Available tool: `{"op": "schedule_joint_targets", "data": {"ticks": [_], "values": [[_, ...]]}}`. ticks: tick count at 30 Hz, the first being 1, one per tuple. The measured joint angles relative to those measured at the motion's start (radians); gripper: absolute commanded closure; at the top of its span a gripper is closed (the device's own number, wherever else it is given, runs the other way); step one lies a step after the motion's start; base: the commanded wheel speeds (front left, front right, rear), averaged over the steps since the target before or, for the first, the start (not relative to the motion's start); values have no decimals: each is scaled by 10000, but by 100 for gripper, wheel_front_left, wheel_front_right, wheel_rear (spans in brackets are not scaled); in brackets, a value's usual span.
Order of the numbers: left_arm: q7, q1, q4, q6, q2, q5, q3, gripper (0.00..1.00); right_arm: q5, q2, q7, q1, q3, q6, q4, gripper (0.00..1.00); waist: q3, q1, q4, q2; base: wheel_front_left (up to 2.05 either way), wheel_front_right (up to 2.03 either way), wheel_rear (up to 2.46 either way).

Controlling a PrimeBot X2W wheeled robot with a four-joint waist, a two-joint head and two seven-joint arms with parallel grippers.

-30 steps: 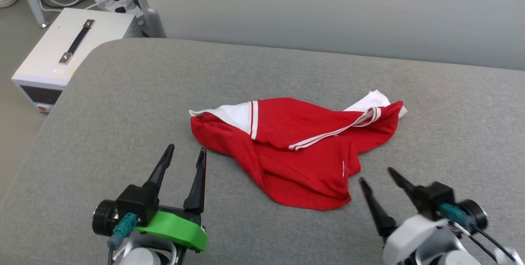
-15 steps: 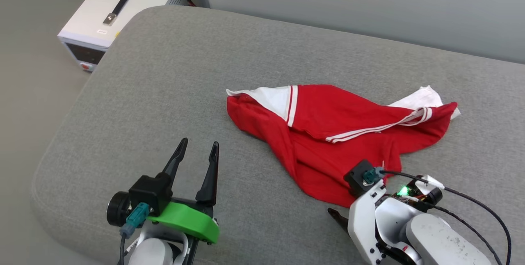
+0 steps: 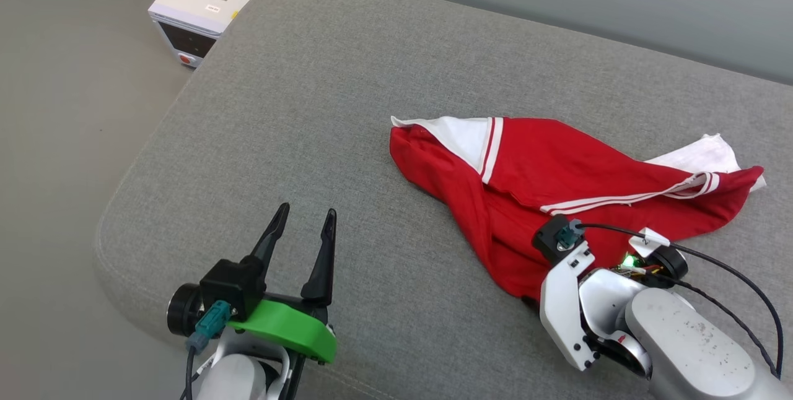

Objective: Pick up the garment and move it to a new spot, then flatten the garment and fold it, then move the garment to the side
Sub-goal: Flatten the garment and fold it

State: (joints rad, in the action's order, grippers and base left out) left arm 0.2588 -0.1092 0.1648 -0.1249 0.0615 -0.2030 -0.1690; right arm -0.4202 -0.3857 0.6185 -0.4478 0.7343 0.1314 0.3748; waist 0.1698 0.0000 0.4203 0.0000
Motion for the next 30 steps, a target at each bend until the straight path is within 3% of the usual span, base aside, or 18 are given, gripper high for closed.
{"op": "schedule_joint_targets", "data": {"ticks": [1, 13, 23, 30], "values": [[0, 0, -2, 0, -6, 0, -19, 0, -52, -19, 25, -37, 50, 2, 4, 100, 37, 0, 30, 0, 0, 0, 0], [0, 5, 127, -2, -25, 12, 209, 0, -717, -366, -270, 513, -291, 2, -295, 100, -186, 0, -410, 0, 0, 0, 0], [0, 142, 232, -2, 40, 12, 405, 0, -759, -1379, -109, 2493, -1985, 10, -1544, 100, -713, 0, -1477, 0, 0, 0, 0], [0, 173, 487, -2, 48, 10, 420, 0, -577, -1653, 288, 4182, -3521, 10, -2259, 100, -995, 0, -2211, 1, 0, 0, 0]]}}
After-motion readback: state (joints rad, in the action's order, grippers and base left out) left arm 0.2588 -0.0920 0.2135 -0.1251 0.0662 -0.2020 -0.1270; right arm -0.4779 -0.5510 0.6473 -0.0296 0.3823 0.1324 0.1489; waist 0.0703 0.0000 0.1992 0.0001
